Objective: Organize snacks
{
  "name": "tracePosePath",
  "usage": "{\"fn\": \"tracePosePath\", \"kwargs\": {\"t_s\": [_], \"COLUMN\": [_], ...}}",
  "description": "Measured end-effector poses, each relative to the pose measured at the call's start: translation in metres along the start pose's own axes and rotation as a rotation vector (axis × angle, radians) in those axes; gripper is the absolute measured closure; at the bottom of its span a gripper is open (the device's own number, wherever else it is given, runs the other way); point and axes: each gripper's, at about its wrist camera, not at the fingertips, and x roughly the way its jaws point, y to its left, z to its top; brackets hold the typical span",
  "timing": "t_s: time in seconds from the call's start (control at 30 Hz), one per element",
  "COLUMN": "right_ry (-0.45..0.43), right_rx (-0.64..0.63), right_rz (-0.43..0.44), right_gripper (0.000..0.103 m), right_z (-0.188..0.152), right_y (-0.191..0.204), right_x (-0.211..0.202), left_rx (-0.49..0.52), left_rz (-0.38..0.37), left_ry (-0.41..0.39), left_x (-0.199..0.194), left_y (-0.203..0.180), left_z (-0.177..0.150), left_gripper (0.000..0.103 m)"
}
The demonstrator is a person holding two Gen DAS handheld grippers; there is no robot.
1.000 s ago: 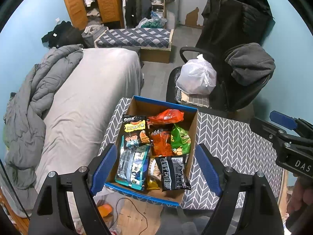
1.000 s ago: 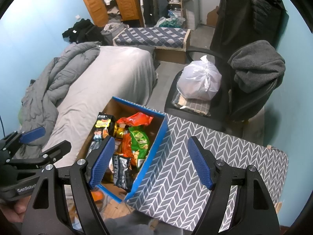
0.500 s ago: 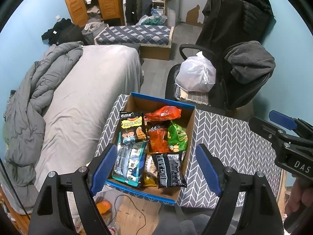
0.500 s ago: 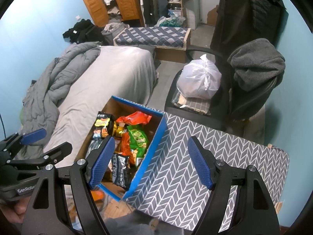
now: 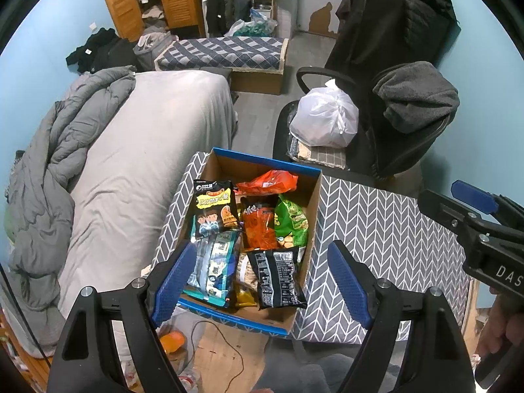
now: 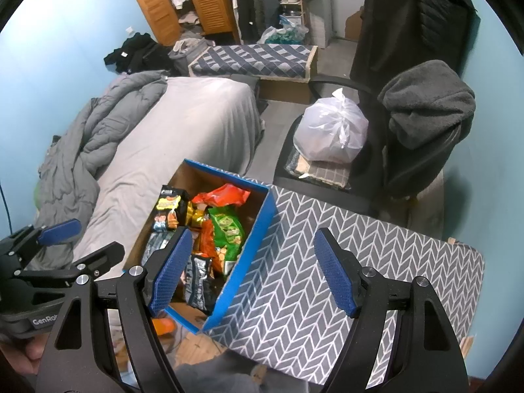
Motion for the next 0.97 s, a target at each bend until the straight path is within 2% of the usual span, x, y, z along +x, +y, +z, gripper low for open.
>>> {"fn": "tracePosePath", "kwargs": {"t_s": [0.97], "right_ry": [0.000], "right_rx": [0.004], "right_rz": [0.005], "right_gripper": [0.027], "right_z": [-0.0029], "right_y": [-0.0004], "right_x": [-0.0011], "left_rx": [-0.006], "left_rz": [0.004], "left_ry": [0.016], "left_x": [0.0019], "left_y": [-0.0010], "left_z": [-0.0016], "left_gripper": [0.019]}}
